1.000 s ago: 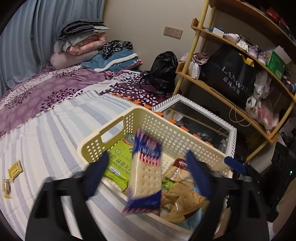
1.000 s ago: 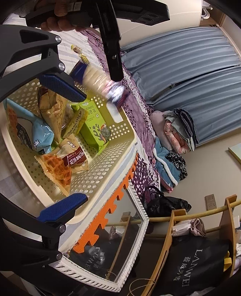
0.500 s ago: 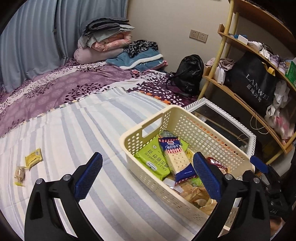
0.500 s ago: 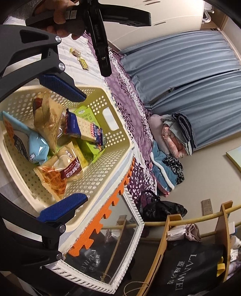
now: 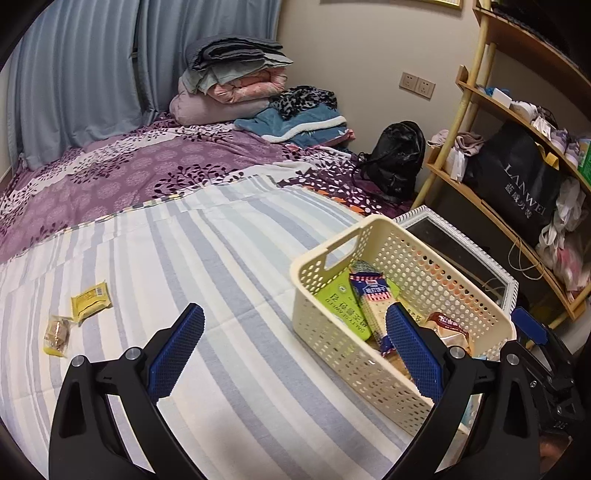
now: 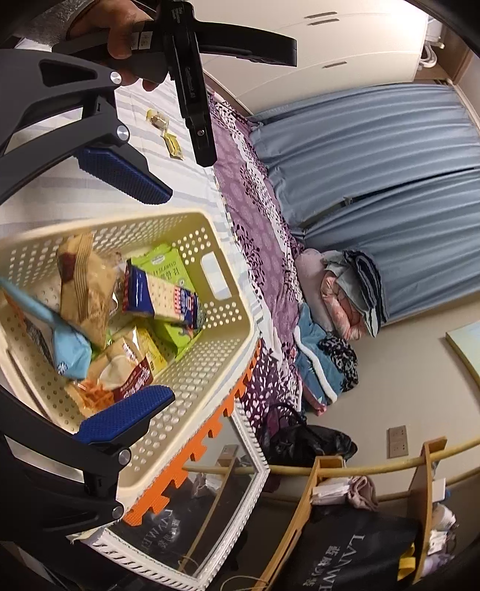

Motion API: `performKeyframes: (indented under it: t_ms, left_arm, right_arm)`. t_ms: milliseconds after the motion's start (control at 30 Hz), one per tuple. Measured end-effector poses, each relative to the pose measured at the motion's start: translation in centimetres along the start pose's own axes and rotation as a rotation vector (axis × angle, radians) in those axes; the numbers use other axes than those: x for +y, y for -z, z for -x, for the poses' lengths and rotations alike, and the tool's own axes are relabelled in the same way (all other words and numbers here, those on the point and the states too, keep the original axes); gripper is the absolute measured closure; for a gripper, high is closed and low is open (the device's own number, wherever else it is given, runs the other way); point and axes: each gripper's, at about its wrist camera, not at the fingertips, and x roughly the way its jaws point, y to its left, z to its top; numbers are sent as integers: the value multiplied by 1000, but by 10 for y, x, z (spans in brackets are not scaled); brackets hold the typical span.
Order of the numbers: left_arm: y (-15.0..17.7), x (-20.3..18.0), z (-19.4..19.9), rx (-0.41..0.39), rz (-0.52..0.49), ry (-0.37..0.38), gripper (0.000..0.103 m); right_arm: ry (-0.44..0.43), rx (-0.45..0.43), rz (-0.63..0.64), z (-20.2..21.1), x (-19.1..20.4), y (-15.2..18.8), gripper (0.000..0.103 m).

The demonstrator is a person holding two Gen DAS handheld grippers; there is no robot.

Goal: Organize snacks
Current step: 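Withdraw both tools from the basket and move toward the small yellow packets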

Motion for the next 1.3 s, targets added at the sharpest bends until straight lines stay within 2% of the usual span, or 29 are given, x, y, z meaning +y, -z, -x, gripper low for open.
performKeyframes:
  t_ms: [767,967,1300]
  left_arm:
    - [23,96,42,-54,149,-100,3]
    - [31,116,52,-77,125,-199,3]
    - [46,152,60,-75,173,-228,3]
  right_arm:
    - [-133,72,124,-25,86,3,5]
    - [-154,102,165,-34,110,9,5]
    - [-173,155,218,-55,140,20,5]
